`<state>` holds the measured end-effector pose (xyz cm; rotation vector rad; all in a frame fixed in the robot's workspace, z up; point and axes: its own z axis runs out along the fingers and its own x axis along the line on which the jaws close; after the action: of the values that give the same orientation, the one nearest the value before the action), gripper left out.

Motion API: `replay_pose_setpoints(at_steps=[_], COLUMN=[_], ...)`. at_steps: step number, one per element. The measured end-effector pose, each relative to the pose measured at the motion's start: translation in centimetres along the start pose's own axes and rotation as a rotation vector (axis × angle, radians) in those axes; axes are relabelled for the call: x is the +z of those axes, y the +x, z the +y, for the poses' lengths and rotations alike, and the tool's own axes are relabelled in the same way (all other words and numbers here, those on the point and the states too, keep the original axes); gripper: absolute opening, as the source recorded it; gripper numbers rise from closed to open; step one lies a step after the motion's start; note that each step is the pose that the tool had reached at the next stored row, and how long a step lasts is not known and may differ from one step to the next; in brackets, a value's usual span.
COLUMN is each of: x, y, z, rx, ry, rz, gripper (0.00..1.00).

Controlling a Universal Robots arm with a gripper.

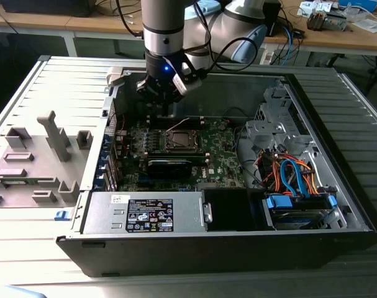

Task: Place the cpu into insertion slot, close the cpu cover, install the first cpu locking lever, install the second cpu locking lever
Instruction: 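Install the first cpu locking lever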

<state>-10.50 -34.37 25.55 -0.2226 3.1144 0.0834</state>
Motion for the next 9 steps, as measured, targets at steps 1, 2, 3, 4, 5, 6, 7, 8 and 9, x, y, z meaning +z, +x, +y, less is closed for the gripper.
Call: replay_pose_setpoints(at_steps=[1,2,3,4,5,6,7,8,9], x=[0.0,0.0,0.01,0.01,0.01,0.01,0.02,0.04,0.06], y=[0.0,0.0,0.0,-0.01,-0.01,-0.01,-0.01,-0.01,-0.01], z=[0.0,0.0,0.0,0.0,0.0,0.0,0.0,0.0,0.0], rx=[0.0,0.0,0.0,0.0,0.0,0.0,0.0,0.0,0.0], ry=[0.0,0.0001,0.0,0.0,0.0,0.0002,0.0002,0.0002,0.0001], rz=[0.0001,0.0001,0.0,0.0,0.0,0.0,0.0,0.0,0.0], gripper=[0.11,0.11,0.11,0.11,0.11,0.11,0.11,0.11,0.11])
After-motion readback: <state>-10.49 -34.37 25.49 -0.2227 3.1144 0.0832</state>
